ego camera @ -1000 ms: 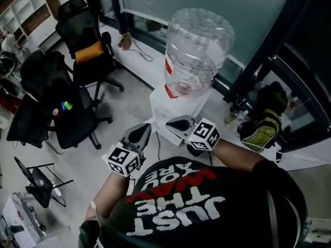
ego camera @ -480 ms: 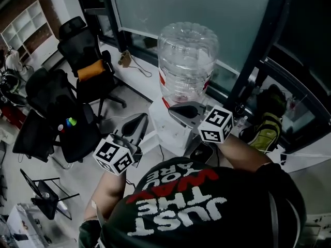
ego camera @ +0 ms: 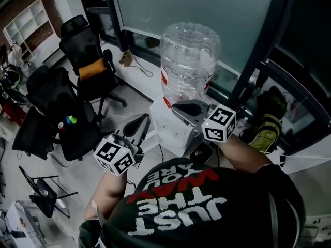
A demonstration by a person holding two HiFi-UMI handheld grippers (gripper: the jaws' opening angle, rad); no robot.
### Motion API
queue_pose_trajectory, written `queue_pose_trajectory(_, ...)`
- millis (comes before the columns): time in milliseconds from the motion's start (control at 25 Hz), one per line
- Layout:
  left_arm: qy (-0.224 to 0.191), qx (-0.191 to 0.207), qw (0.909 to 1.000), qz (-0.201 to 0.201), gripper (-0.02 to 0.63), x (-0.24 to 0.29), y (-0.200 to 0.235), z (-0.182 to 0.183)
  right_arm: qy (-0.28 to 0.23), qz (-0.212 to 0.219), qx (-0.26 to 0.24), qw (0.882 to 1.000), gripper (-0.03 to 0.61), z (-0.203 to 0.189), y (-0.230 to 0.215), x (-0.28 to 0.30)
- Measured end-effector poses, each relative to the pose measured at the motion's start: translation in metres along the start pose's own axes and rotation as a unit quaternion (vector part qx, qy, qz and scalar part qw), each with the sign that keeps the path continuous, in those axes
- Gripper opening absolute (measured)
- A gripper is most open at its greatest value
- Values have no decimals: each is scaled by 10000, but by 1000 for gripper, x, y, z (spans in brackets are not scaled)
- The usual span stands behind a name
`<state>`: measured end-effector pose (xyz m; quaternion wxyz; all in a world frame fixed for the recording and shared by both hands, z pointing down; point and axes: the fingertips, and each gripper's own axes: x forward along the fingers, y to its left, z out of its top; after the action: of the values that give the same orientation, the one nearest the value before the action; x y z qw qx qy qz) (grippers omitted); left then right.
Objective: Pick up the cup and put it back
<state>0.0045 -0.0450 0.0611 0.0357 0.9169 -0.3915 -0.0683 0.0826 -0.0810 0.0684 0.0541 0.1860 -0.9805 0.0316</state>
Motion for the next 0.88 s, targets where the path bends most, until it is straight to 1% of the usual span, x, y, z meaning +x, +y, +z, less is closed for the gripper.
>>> queue_pose_trajectory(160, -6, -34, 10000, 10, -2, -1, -1, -1, 27, -7, -114, 9999, 33, -2, 2, -1)
queue_pose_trajectory(480, 22, -71, 10000, 32, -2, -1, -2, -2, 35, -16, -124, 9999, 32, -3, 2, 0)
queue_pose_trajectory(880, 61, -67, 9999, -91, -2, 5, -2, -7, 102, -33, -157, 9998, 32, -7, -2, 0)
